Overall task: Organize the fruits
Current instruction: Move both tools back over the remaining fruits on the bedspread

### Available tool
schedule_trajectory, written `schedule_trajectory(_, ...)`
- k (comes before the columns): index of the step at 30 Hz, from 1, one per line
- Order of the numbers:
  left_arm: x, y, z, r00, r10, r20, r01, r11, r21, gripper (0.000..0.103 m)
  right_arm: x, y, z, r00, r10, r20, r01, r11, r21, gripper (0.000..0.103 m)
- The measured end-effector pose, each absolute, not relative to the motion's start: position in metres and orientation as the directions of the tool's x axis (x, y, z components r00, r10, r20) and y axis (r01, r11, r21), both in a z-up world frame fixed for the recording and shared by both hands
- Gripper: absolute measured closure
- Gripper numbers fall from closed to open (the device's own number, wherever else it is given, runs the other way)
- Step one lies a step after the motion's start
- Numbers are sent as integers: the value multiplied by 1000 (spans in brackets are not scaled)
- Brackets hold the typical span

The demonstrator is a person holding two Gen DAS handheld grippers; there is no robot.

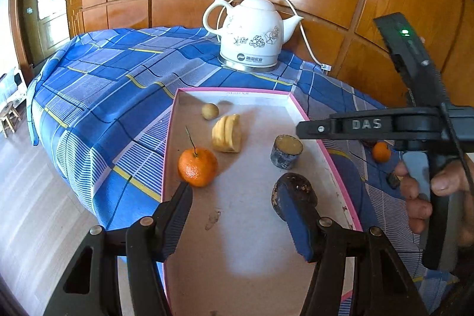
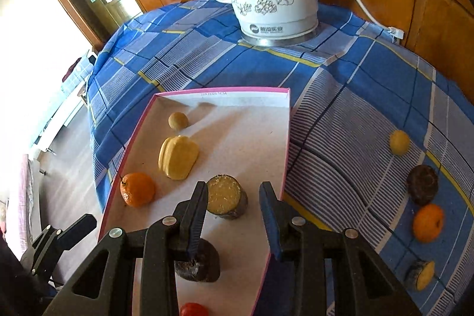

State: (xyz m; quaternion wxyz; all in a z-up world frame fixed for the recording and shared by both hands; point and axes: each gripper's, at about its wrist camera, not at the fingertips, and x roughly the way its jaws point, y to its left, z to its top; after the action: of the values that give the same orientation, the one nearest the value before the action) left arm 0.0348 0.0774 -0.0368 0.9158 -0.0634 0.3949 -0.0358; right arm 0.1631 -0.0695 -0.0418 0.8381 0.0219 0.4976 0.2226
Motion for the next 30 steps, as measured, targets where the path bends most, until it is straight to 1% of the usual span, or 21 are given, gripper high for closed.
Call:
schedule_trajectory(10, 32, 69, -32, 690, -124, -713, 38, 990, -137, 41, 133, -101, -26, 467, 398, -790, -331, 907, 261, 67)
schedule_trajectory(23, 27, 52, -25, 694, -139, -706, 86, 990, -109, 41, 89, -149, -16, 517, 326, -791, -337, 927, 162, 67)
schedule_trajectory(30, 24, 42, -21, 699, -145, -700, 108, 989, -97, 41, 68, -192, -9, 550, 246, -798, -316, 946, 74, 67)
